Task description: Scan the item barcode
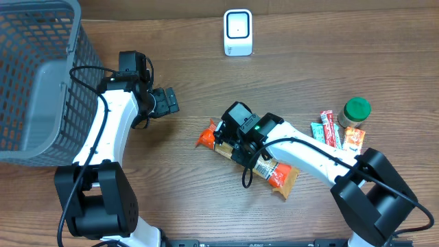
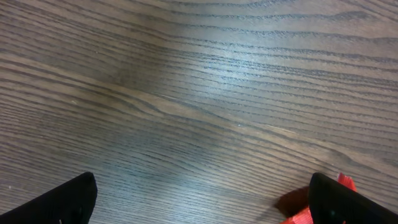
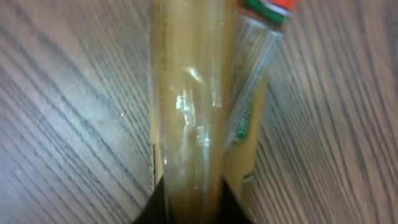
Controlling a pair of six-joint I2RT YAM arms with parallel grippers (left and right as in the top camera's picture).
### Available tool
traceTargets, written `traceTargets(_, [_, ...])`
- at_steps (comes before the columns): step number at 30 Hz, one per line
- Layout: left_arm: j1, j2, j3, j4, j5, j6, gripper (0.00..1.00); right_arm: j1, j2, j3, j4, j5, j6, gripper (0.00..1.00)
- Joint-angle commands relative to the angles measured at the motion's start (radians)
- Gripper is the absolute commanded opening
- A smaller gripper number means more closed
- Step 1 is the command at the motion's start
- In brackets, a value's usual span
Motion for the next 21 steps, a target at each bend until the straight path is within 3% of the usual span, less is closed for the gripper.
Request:
traceTargets(1, [-0.001, -0.020, 0.013, 0.000, -0.010, 0.019, 1.00, -0.003, -0.003, 0.011, -0.002, -0.006, -0.006, 0.04])
traceTargets(7, [-0.001, -0.020, 0.013, 0.000, -0.010, 0.019, 1.00, 0.009, -0.036, 0.094, -0.107, -0.006, 0.001, 0.04])
traceTargets(16, [-0.001, -0.020, 0.013, 0.000, -0.010, 0.019, 1.00, 0.010, -0.229, 0.126, -0.137, 0.004, 0.009, 0.04])
traceTargets(21, [-0.001, -0.020, 0.013, 0.000, -0.010, 0.019, 1.00, -0.010, -0.322, 0.139, -0.141, 0.203, 0.137, 0.03])
